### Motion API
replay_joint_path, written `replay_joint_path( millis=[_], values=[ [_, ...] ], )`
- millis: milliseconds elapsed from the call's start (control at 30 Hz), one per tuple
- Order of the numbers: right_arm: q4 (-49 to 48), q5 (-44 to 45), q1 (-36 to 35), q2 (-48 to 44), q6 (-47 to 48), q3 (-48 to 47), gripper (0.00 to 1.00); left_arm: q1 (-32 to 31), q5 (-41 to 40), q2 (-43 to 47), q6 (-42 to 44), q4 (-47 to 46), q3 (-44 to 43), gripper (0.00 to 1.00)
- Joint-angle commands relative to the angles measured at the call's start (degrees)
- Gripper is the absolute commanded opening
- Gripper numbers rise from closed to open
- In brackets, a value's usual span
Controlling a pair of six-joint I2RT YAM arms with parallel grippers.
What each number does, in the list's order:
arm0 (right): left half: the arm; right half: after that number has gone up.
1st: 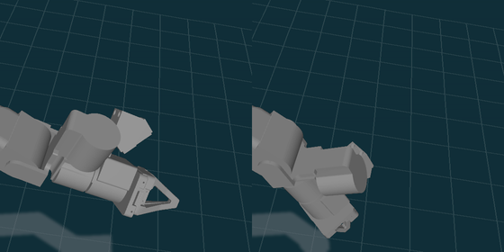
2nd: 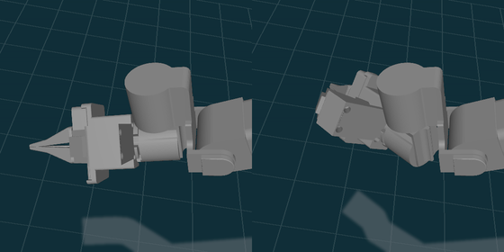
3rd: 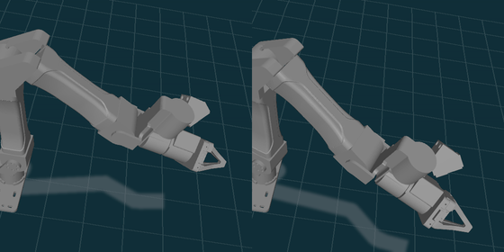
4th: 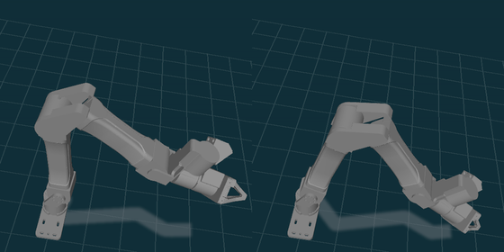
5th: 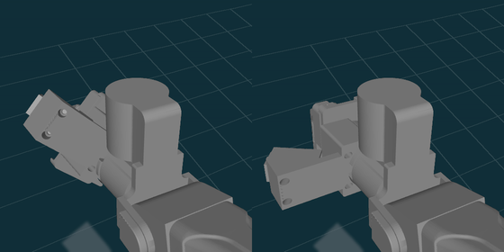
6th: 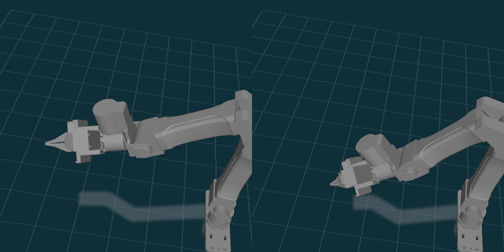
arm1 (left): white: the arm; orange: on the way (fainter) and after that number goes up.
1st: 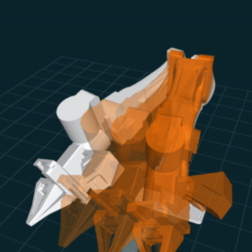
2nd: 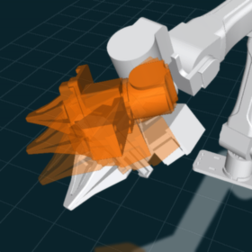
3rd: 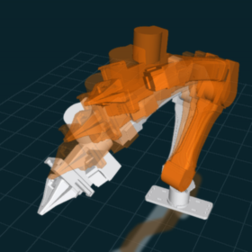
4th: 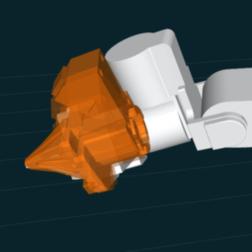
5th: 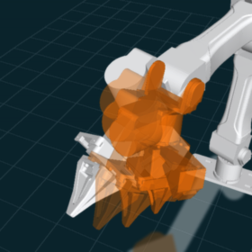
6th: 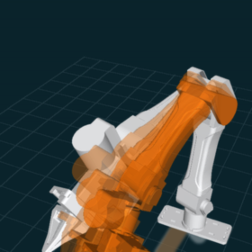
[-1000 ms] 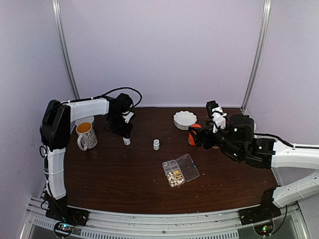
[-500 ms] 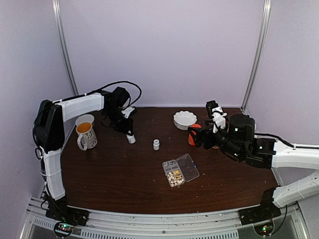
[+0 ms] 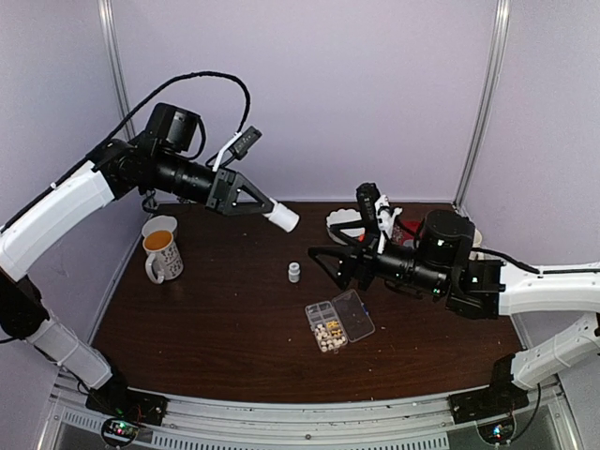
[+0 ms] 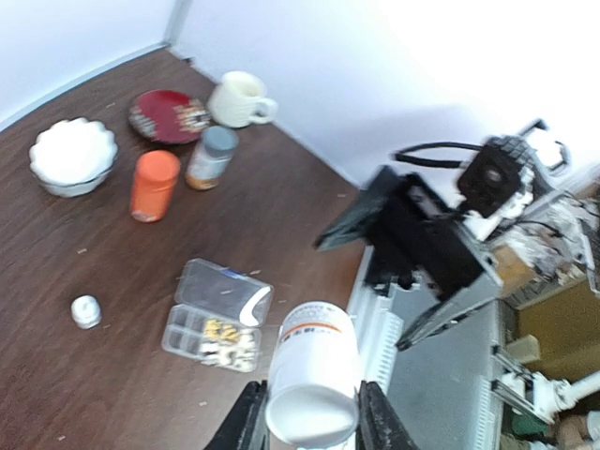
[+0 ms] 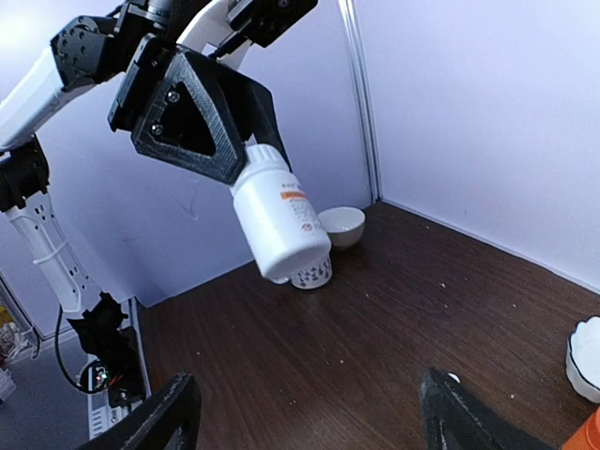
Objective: Sort the pills into containers
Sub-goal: Pick up the pill bottle from the center of the board, then pass from the left arm to the right
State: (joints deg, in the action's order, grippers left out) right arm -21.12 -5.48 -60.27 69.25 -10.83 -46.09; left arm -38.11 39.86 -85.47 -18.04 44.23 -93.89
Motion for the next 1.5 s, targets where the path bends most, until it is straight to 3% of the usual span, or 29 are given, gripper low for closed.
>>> replay_joint_path(
  millis=[0,267,500,733,1133,1333,1467],
  values=[
    [-9.4,-5.6,-2.2,-0.4,2.4,-2.4,0.84,-3.4,7.8,2.7,-4.1,-6.3,1.0,0.07],
    [-11.8,-3.4,-5.5,-0.7,8.5,-3.9,0.82,-7.1,8.5,6.2,-4.5,-6.4,0.7,0.07],
    [-12.1,-5.7,-6.5,-0.7,10.0,-4.2,0.53,-7.7,9.8,6.9,-6.6,-9.1,2.5,0.07],
    [-12.6,-5.8,-7.6,0.1,10.1,-4.5,0.59,-8.1,9.3,6.9,-7.0,-9.1,2.7,0.07],
    [-10.5,-4.8,-8.2,2.1,12.1,-7.1,0.47,-8.7,9.4,6.7,-7.3,-9.3,3.0,0.07],
    [-10.0,-4.0,-8.2,2.1,12.1,-6.7,0.65,-8.9,9.3,6.8,-7.4,-9.4,2.7,0.07],
    [-9.6,-3.9,-8.3,2.1,12.1,-6.7,0.52,-8.9,9.3,6.8,-7.6,-9.8,2.9,0.07]
  ],
)
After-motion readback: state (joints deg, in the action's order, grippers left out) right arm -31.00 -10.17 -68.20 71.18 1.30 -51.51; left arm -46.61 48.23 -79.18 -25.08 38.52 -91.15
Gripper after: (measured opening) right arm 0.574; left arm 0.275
